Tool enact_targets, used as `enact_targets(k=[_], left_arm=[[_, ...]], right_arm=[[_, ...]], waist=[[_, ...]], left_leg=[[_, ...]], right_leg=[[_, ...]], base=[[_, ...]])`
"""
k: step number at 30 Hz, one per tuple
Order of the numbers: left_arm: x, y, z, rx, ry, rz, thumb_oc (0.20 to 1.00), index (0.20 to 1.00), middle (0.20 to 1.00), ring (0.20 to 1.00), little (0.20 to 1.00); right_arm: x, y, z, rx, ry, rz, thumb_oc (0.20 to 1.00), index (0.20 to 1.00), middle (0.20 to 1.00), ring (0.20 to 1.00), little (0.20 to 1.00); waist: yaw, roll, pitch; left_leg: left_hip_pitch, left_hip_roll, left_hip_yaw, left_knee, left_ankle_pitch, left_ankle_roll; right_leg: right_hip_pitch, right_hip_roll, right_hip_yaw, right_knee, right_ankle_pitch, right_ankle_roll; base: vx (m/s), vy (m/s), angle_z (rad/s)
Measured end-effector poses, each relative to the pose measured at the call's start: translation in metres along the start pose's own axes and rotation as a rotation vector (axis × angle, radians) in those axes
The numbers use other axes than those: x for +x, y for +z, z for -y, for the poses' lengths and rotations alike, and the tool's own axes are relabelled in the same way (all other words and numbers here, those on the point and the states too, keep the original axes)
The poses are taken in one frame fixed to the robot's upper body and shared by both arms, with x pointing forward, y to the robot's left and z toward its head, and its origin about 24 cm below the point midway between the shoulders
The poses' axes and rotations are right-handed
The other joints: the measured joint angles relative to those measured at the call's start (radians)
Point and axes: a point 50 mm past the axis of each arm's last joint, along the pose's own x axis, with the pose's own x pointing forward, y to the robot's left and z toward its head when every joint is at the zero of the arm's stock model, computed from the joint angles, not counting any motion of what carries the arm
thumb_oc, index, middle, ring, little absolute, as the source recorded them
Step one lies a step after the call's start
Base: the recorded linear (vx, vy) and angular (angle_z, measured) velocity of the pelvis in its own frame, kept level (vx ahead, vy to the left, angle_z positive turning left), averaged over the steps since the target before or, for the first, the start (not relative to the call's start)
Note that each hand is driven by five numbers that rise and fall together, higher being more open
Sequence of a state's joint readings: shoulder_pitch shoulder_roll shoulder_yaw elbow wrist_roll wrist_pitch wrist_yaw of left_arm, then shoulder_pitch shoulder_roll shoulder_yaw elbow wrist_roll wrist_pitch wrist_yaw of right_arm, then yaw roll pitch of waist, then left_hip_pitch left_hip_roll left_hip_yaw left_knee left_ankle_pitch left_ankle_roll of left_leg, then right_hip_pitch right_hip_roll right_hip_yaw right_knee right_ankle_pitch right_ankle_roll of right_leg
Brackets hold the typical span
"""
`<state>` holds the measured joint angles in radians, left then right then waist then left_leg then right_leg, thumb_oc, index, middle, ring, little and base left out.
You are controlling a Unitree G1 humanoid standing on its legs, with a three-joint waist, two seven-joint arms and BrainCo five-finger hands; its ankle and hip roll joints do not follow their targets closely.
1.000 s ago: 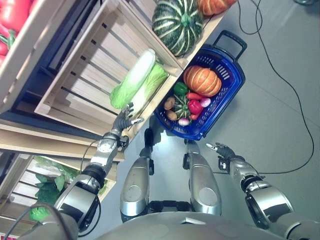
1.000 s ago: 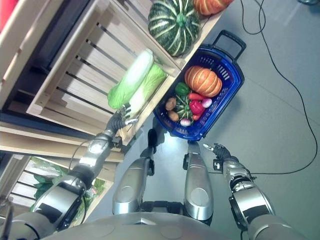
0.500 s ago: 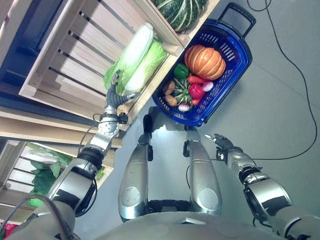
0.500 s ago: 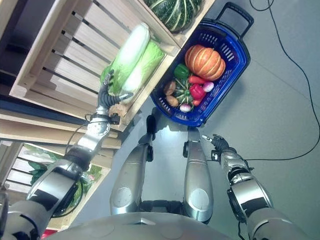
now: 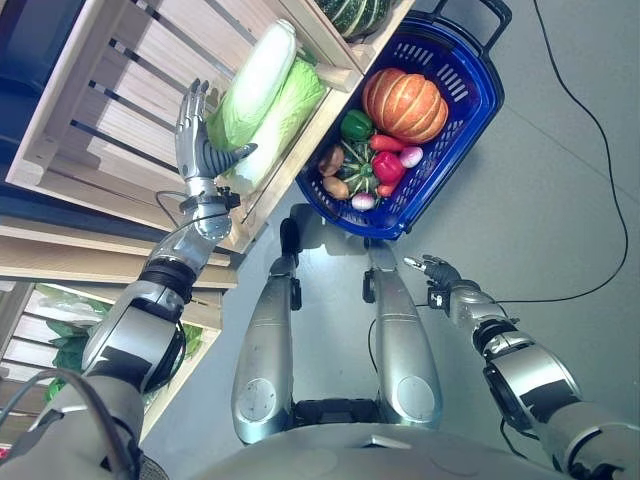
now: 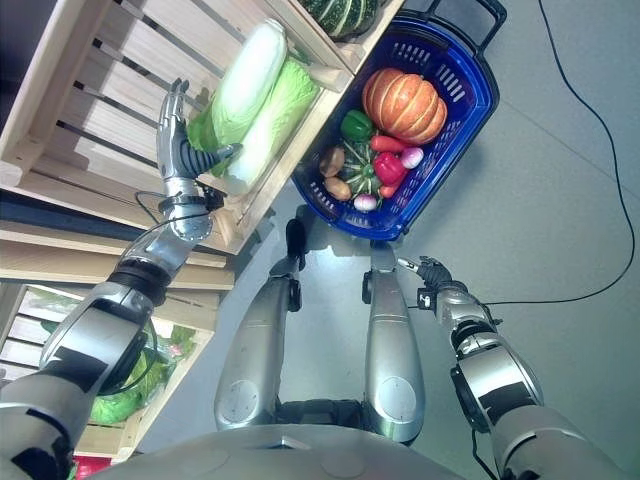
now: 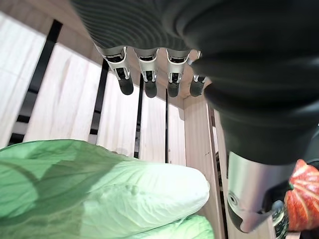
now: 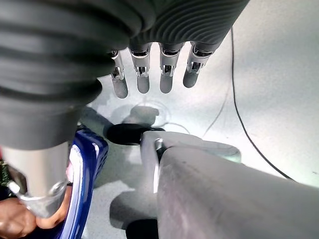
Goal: Pick up fruits and vegetables into the basket
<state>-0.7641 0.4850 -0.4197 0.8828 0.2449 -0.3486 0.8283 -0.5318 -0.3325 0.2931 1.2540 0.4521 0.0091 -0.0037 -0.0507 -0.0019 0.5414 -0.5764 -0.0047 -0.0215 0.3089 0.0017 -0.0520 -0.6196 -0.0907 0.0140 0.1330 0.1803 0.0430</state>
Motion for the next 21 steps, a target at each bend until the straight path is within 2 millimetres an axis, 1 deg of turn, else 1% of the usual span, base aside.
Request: enact_targets(k=[6, 9, 13, 17, 21], left_arm=[[0.015, 0.002, -0.002, 0.092, 0.008, 0.011, 1.0, 1.0, 1.0, 1.0, 1.0], [0.017, 0.0, 0.0, 0.127, -0.018, 0.002, 1.0, 1.0, 1.0, 1.0, 1.0], [0.017, -0.008, 0.002, 0.181, -0.094, -0.034, 1.0, 1.0, 1.0, 1.0, 1.0], [0.017, -0.016, 0.004, 0.231, -0.166, -0.078, 1.0, 1.0, 1.0, 1.0, 1.0], [0.021, -0.018, 0.004, 0.212, -0.203, -0.13, 1.0, 1.0, 1.0, 1.0, 1.0]], right_arm=[[0.001, 0.012, -0.004, -0.027, 0.012, 0.024, 1.0, 1.0, 1.0, 1.0, 1.0], [0.002, 0.015, -0.005, -0.031, 0.016, 0.03, 1.0, 1.0, 1.0, 1.0, 1.0], [0.002, 0.022, -0.006, -0.038, 0.025, 0.044, 1.0, 1.0, 1.0, 1.0, 1.0], [0.003, 0.031, -0.008, -0.041, 0.029, 0.059, 1.0, 1.0, 1.0, 1.0, 1.0], [0.003, 0.036, -0.008, -0.042, 0.031, 0.069, 1.0, 1.0, 1.0, 1.0, 1.0]], waist=[[-0.022, -0.006, 0.001], [-0.026, -0.006, 0.001], [-0.036, -0.011, 0.0], [-0.051, -0.013, 0.0], [-0.058, -0.014, 0.0]], left_leg=[[-0.027, -0.001, 0.007, 0.02, -0.009, 0.002], [-0.03, 0.001, 0.012, 0.031, -0.018, 0.003], [-0.034, 0.0, 0.021, 0.038, -0.025, 0.007], [-0.058, 0.001, 0.026, 0.064, -0.034, 0.008], [-0.06, 0.001, 0.031, 0.077, -0.043, 0.011]], right_leg=[[-0.024, 0.0, 0.006, 0.011, 0.0, 0.007], [-0.025, 0.002, 0.009, 0.011, 0.0, 0.008], [-0.041, 0.002, 0.027, 0.027, -0.006, 0.015], [-0.056, 0.004, 0.028, 0.033, -0.005, 0.015], [-0.057, 0.004, 0.032, 0.041, -0.008, 0.018]], base=[[0.0, 0.003, -0.02], [0.0, 0.025, -0.05], [0.01, 0.028, -0.07], [0.0, 0.01, -0.03], [0.0, 0.003, -0.01]])
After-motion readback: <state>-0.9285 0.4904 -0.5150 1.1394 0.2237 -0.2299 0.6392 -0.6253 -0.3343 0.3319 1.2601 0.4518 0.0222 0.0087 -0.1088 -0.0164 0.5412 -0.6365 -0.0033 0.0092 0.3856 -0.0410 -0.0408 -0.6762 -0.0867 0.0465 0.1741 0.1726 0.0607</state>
